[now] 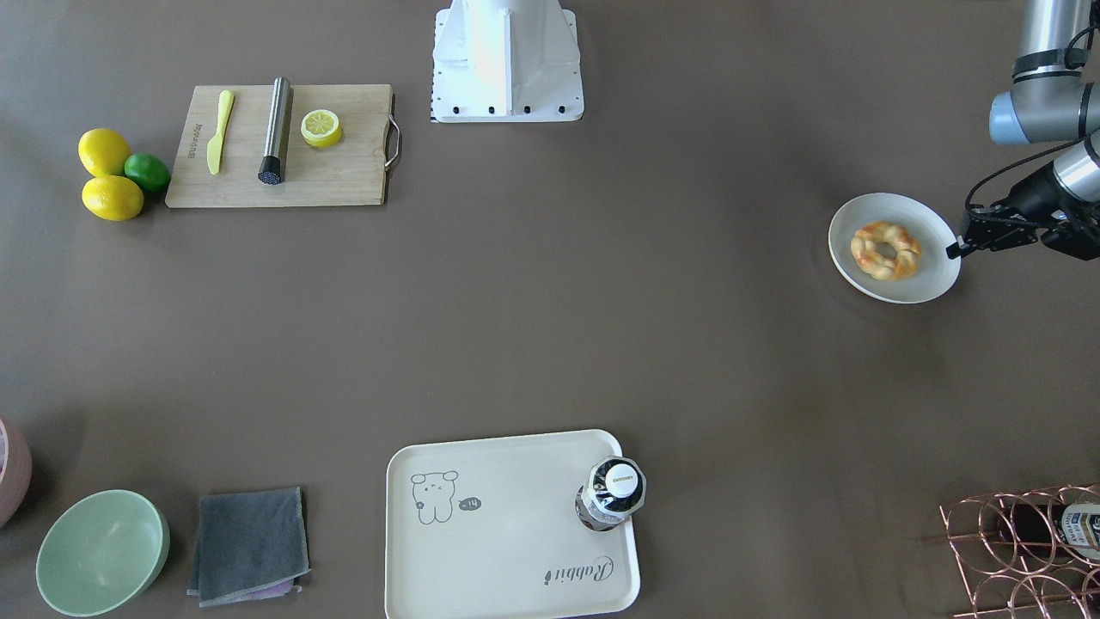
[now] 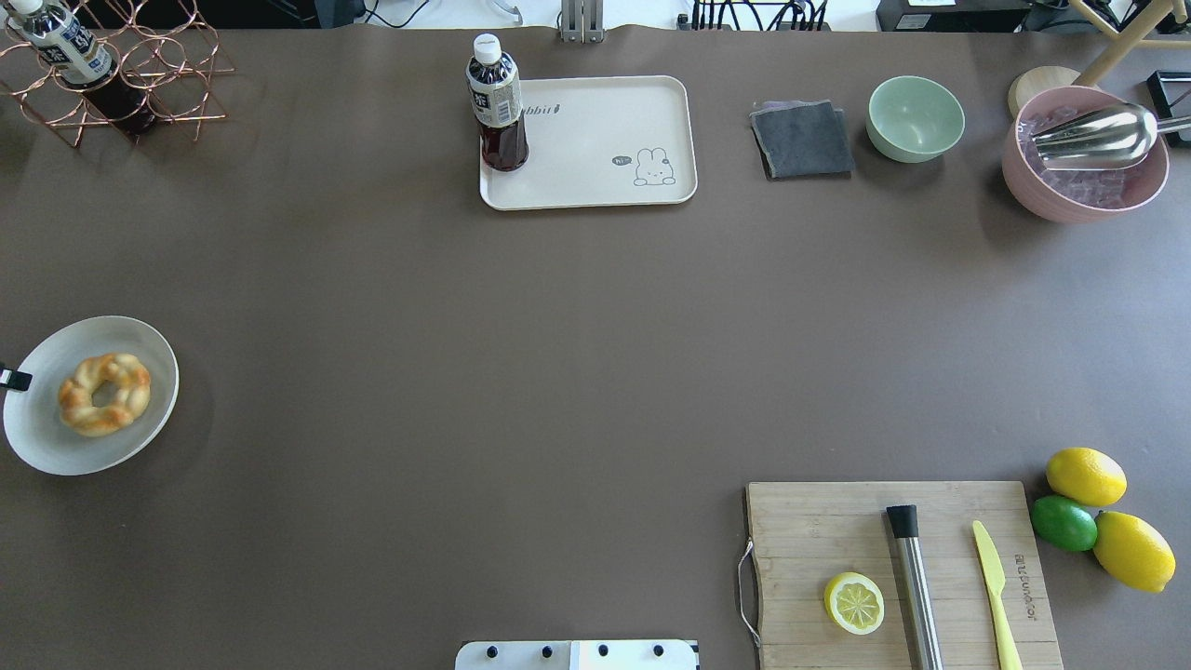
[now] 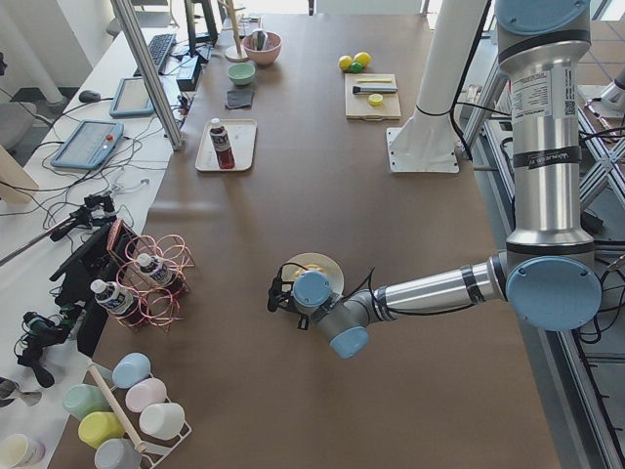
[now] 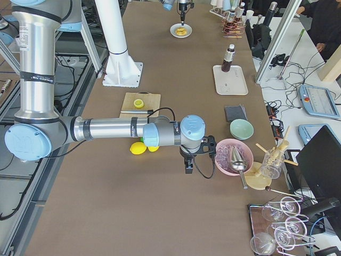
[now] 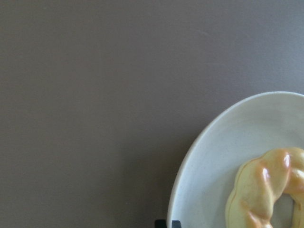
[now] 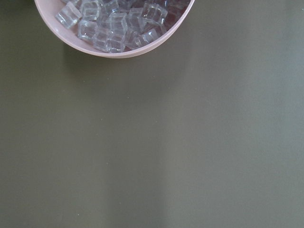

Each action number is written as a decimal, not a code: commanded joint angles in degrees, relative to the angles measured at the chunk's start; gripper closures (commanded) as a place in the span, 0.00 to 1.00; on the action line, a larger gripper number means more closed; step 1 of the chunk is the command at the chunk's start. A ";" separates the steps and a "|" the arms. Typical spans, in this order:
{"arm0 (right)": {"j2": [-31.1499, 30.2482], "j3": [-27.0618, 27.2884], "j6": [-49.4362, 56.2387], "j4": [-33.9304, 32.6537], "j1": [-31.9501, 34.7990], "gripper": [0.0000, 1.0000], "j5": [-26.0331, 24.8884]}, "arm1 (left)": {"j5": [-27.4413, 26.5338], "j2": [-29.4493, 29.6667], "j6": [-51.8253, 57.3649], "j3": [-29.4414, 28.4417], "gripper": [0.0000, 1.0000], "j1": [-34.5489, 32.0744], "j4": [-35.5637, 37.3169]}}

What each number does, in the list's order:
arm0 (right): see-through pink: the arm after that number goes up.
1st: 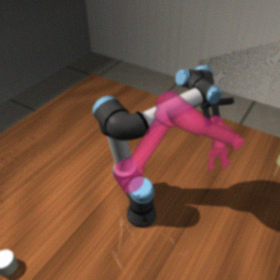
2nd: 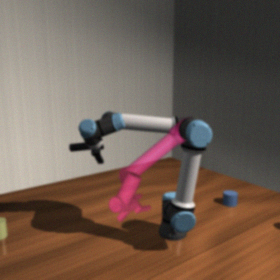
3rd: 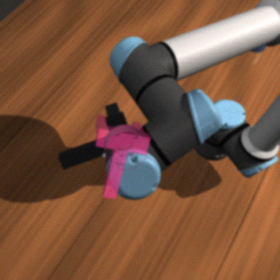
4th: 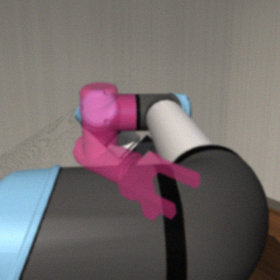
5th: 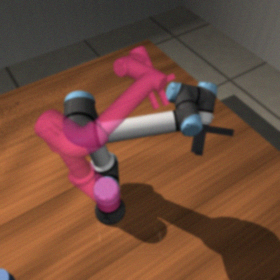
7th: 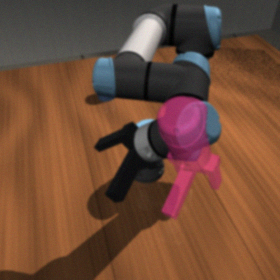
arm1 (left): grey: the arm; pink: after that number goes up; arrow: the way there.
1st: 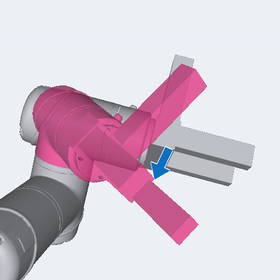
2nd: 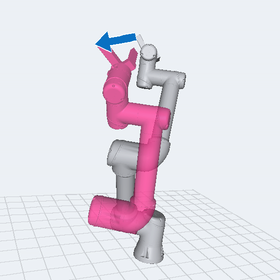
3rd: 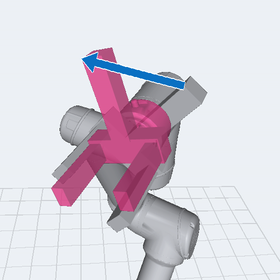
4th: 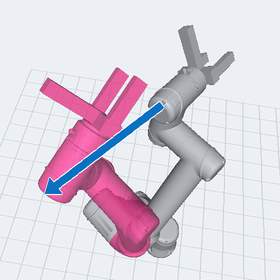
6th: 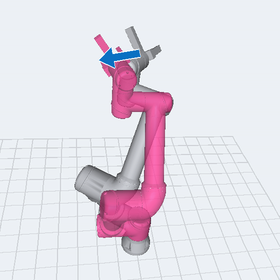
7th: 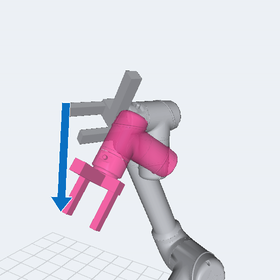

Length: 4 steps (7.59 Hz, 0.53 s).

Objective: Place donut on tray

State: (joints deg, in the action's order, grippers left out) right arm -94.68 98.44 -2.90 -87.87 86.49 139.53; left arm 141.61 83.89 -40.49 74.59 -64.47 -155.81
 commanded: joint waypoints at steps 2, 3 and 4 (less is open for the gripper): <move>-0.16 2.10 -0.26 -0.02 0.17 0.00 1.36 | 16.32 5.48 -6.82 5.08 1.00 -5.58 5.05; 0.37 4.28 -2.35 -0.02 0.09 0.00 1.27 | 16.07 8.97 -16.37 8.34 1.00 -5.23 5.52; 1.59 5.96 -7.42 0.16 -1.04 0.00 1.18 | 15.98 12.84 -22.90 9.85 1.00 -3.84 5.61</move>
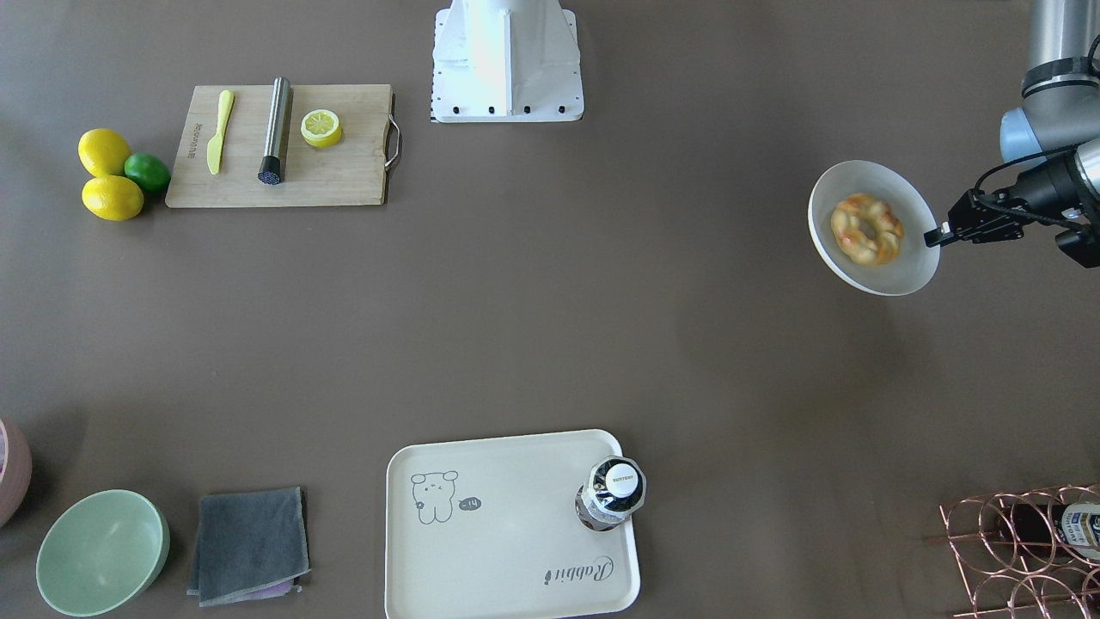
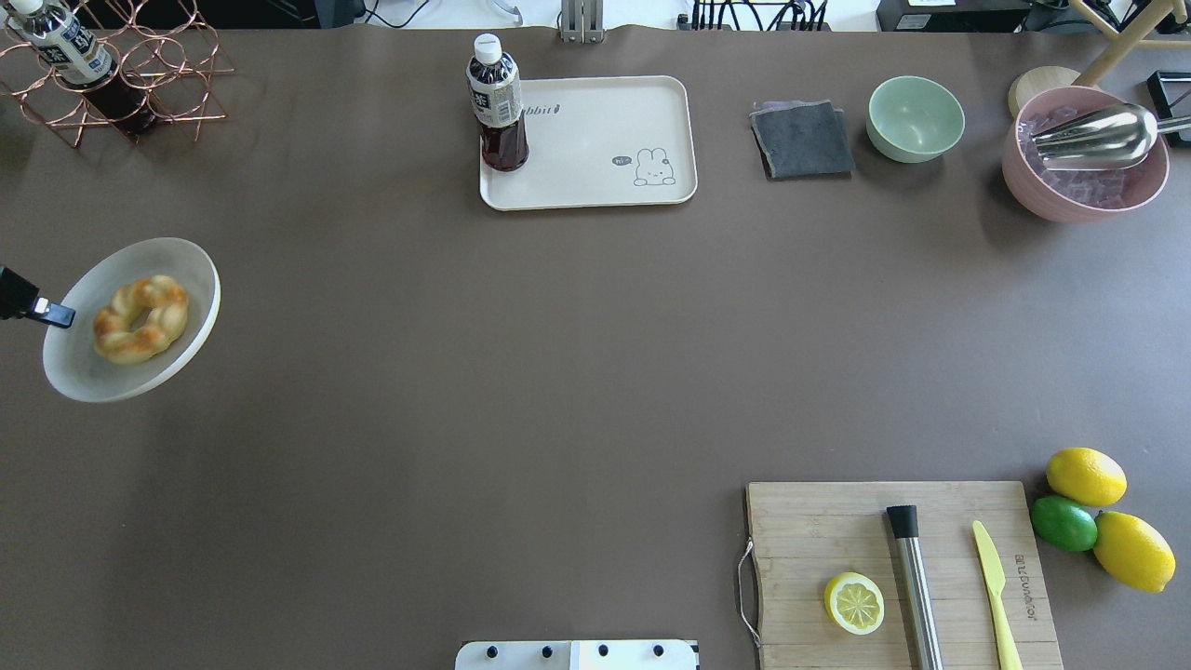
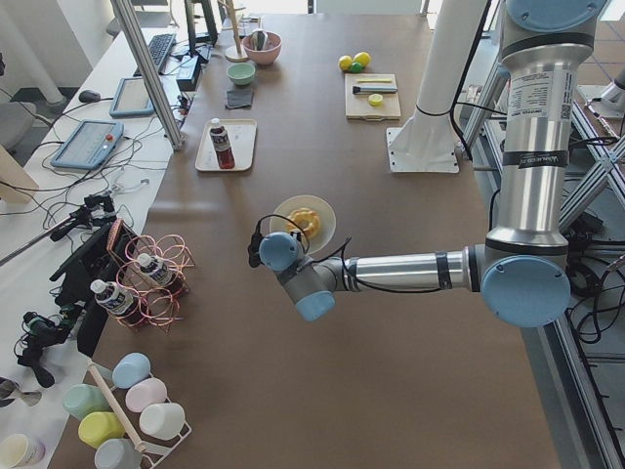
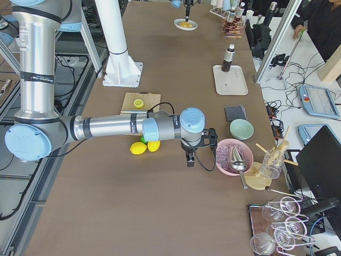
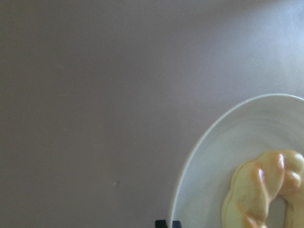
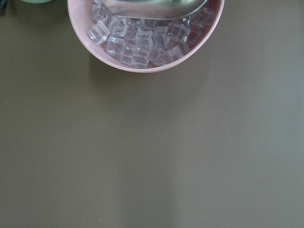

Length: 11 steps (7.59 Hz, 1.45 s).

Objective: Place donut on tray

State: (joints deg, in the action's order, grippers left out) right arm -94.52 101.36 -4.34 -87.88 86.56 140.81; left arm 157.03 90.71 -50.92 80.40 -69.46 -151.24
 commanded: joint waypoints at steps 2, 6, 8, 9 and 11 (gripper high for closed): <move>3.27 1.58 -6.81 8.46 -8.38 0.00 -0.01 | -5.38 12.10 -19.37 4.15 1.00 5.72 1.20; 11.89 2.45 -23.69 9.31 -13.51 0.00 -0.28 | -21.55 18.43 -19.49 20.96 1.00 13.97 31.32; 14.79 2.36 -26.23 9.22 -14.75 0.00 -2.19 | -28.67 24.06 -19.57 28.90 1.00 19.33 48.23; 14.80 2.70 -27.81 9.48 -16.41 0.00 -6.13 | -33.06 28.17 -19.57 31.64 1.00 22.58 57.63; 18.03 6.02 -33.66 9.05 -21.49 0.00 -7.21 | -40.02 31.89 -20.01 31.67 1.00 28.30 61.50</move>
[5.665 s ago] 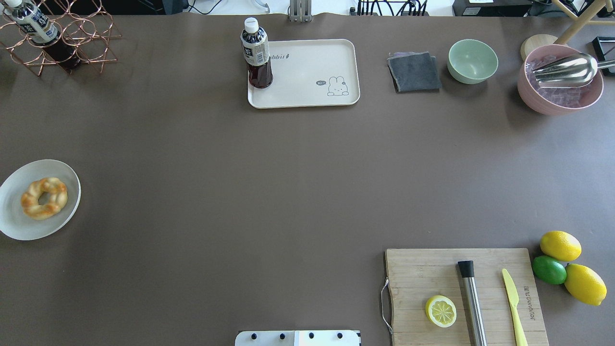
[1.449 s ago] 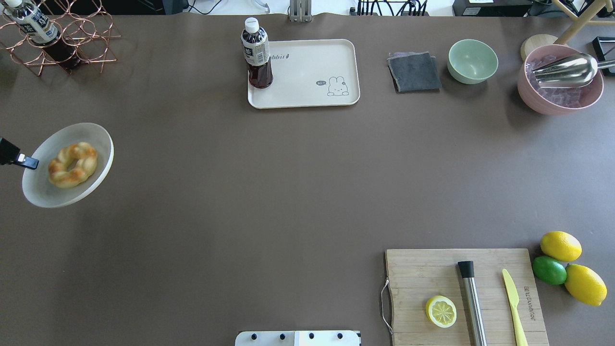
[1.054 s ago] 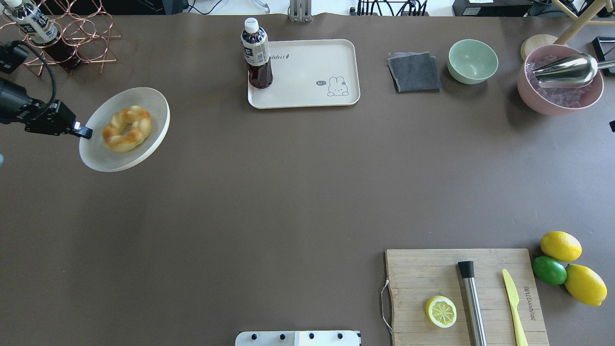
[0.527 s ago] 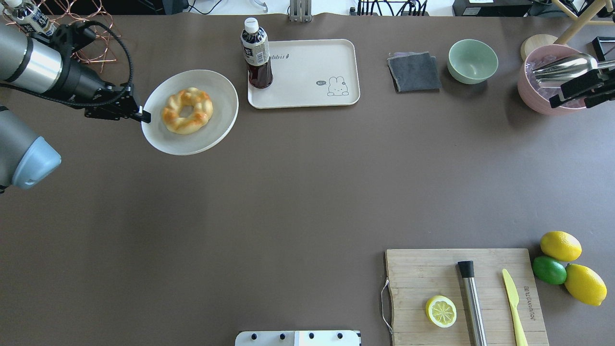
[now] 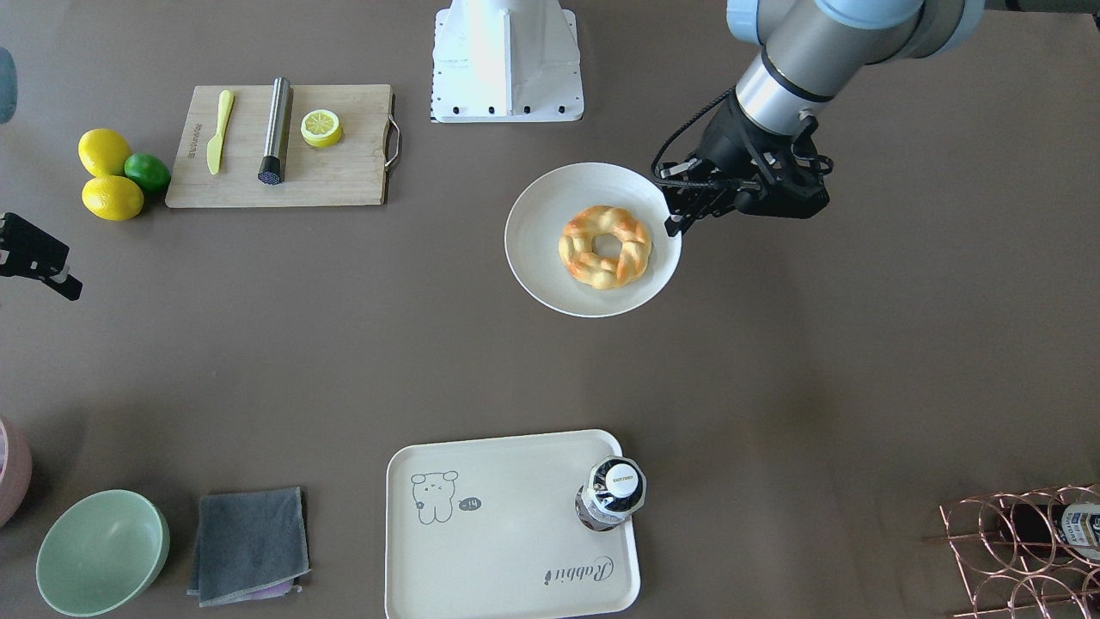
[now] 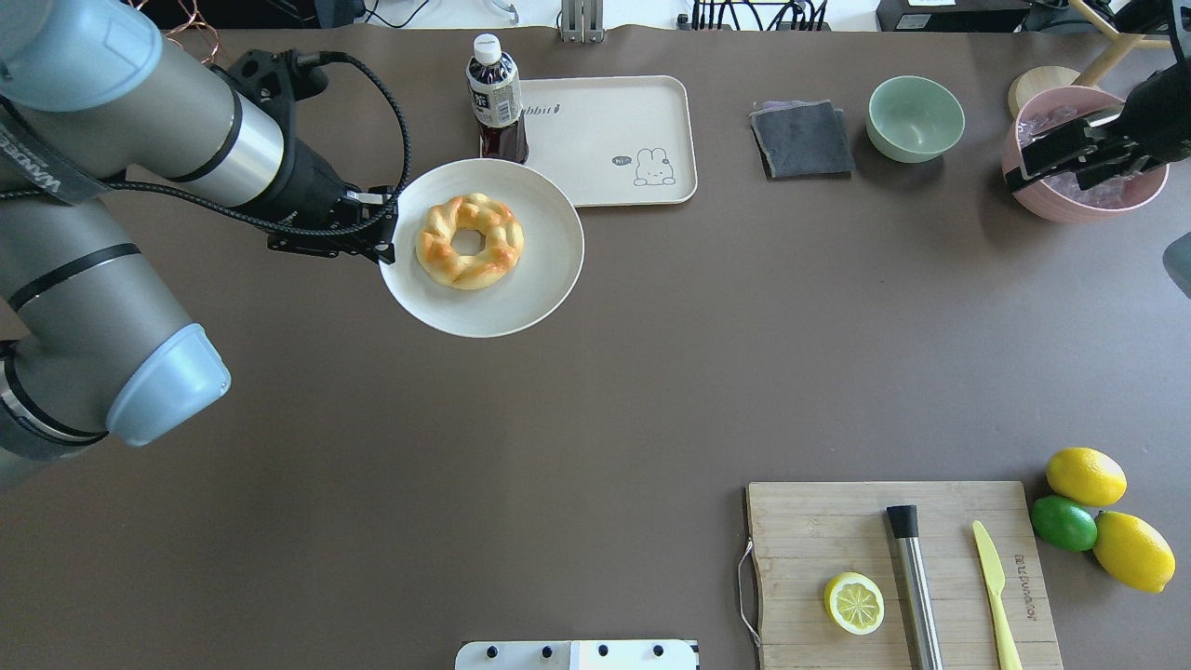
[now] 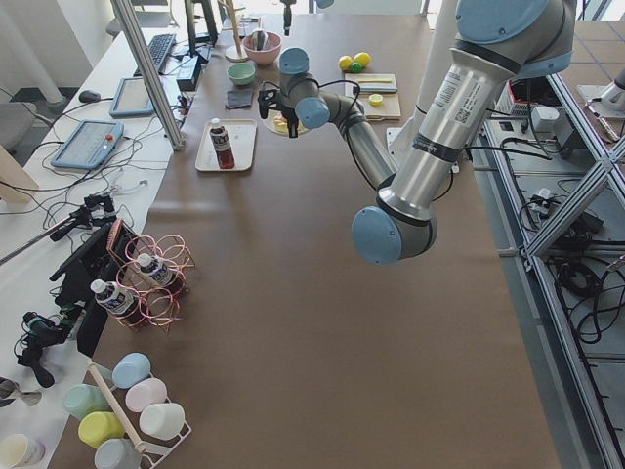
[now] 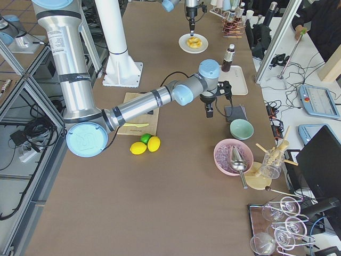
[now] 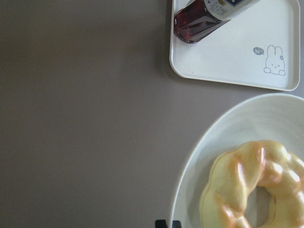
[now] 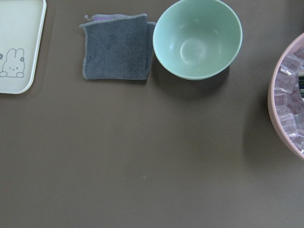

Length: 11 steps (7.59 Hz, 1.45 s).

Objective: Place donut on tray

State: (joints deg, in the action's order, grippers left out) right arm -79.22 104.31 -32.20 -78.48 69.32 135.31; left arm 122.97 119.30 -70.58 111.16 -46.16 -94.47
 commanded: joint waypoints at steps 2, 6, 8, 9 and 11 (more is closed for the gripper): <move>11.05 3.88 -21.00 -0.09 -11.80 0.00 -4.00 | -6.87 4.80 -0.43 0.46 1.00 7.22 4.74; 18.13 4.76 -29.67 1.39 -22.29 0.00 -10.24 | -5.90 5.07 -2.09 -1.55 1.00 9.25 -0.34; 18.48 5.03 -30.19 1.40 -24.84 0.00 -11.38 | -5.81 5.42 -8.92 -2.26 1.00 8.99 -4.55; 18.40 5.11 -32.81 1.40 -25.20 0.00 -11.29 | -5.38 5.51 -10.96 -2.26 1.00 8.90 -5.02; 18.22 5.11 -33.27 1.40 -25.38 0.00 -11.03 | -3.44 6.90 -13.68 -2.35 1.00 8.81 -5.02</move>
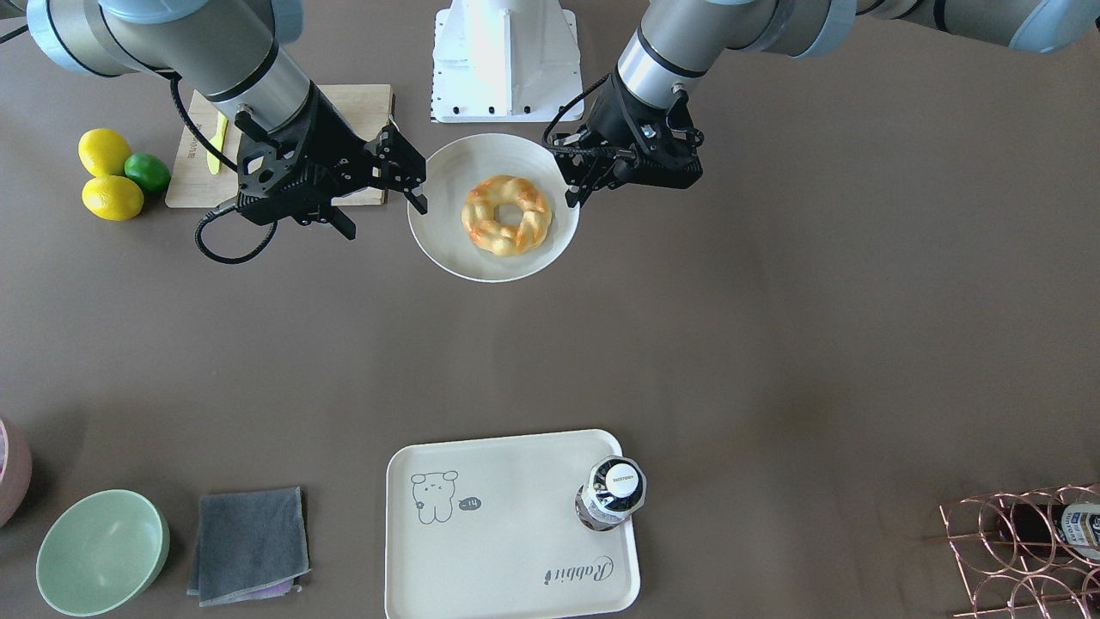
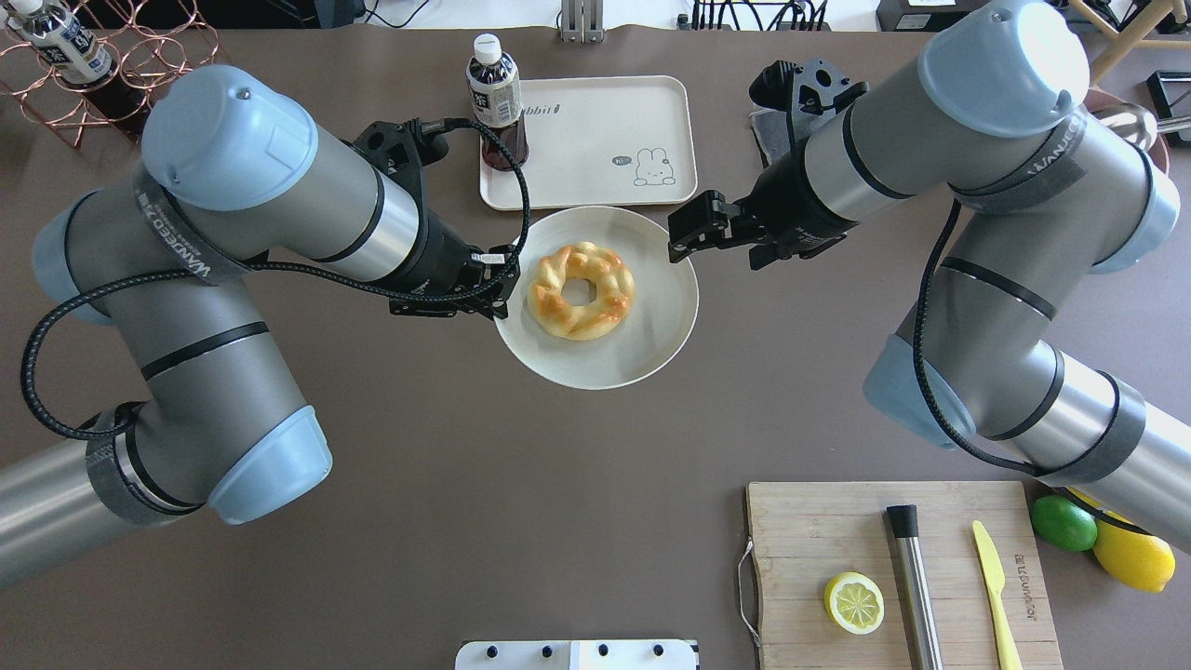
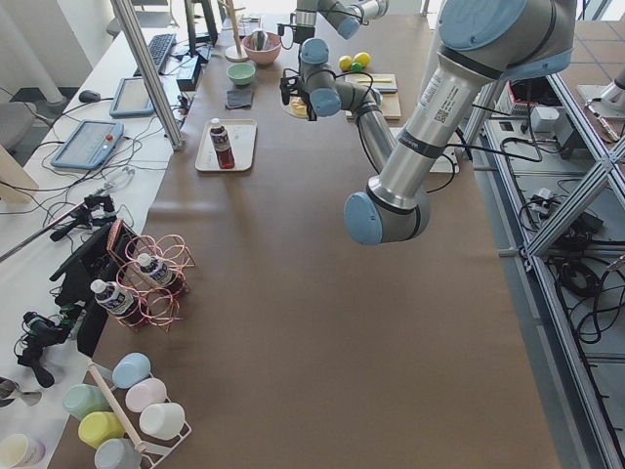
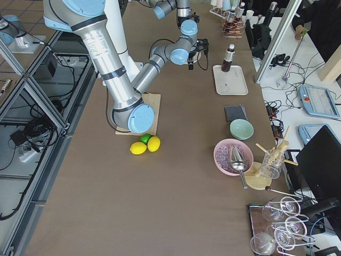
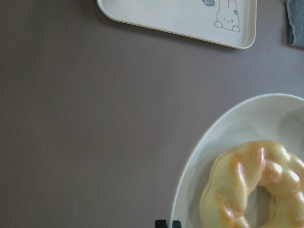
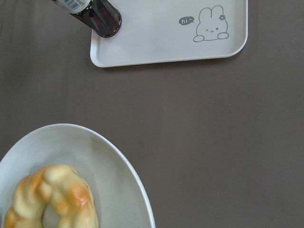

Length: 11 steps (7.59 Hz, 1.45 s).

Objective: Place donut on tray

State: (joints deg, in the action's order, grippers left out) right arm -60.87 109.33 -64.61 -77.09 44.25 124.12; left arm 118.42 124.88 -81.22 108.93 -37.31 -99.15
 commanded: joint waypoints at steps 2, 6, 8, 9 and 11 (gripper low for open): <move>-0.65 0.09 -0.87 -0.07 -0.21 0.13 0.51 | 1.19 1.77 -3.77 -0.91 1.00 -0.04 -0.43; -0.39 0.09 -1.57 -0.07 1.10 0.74 1.57 | 1.11 2.12 -3.68 -3.20 1.00 -0.13 -3.33; -0.39 -0.17 -1.49 -0.07 1.02 0.73 1.48 | 1.11 2.30 -3.85 -3.11 1.00 -0.22 -3.33; -0.39 -0.17 -1.49 -0.07 1.02 0.70 1.57 | 1.11 2.47 -3.85 -3.11 1.00 -0.22 -3.42; -0.48 -0.09 -1.49 -0.07 1.02 0.76 1.57 | 1.11 2.65 -3.85 -3.11 1.00 -0.22 -3.33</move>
State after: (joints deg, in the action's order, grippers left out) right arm -61.30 109.19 -66.10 -77.17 45.26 125.67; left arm 119.53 127.36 -85.07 105.82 -37.52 -102.50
